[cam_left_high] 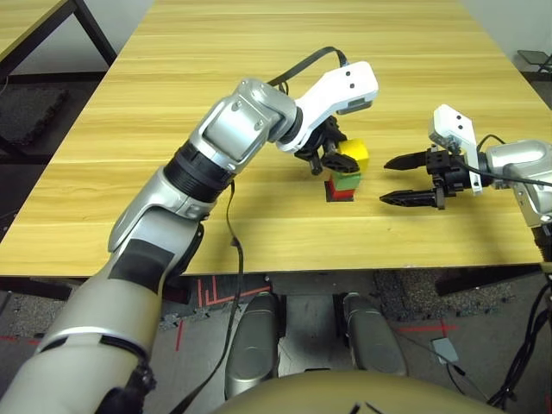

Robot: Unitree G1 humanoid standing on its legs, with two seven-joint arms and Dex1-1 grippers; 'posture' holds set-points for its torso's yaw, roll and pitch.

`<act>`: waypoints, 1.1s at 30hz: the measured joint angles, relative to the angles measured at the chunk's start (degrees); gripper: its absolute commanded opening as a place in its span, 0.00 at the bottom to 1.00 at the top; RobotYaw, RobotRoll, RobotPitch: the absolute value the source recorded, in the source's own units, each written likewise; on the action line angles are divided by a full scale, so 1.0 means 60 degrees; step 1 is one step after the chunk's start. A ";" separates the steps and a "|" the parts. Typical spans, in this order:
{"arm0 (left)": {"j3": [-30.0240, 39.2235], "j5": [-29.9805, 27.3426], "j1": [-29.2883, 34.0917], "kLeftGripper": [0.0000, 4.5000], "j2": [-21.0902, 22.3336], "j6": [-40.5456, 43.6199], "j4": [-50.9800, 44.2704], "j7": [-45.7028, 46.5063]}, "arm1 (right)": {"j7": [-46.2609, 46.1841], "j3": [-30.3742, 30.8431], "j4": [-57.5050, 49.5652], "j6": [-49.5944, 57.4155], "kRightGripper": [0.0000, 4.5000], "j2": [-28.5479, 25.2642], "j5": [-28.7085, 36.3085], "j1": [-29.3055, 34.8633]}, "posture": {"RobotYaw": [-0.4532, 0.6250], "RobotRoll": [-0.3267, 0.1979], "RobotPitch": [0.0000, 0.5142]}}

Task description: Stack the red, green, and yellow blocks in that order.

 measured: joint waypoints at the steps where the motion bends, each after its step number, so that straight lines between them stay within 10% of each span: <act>1: 0.0000 0.0016 0.0000 0.45 -0.0009 -0.0006 0.0019 -0.0003 | -0.0002 0.0000 0.0000 0.0000 1.00 0.0016 0.0000 0.0000 | 0.59 0.70 0.19; 33: -0.0092 0.0458 0.0270 0.45 -0.0070 -0.0613 0.0400 -0.0222 | -0.0192 -0.0062 -0.0129 0.0153 1.00 -0.0042 0.0217 0.0190 | 0.56 0.69 0.23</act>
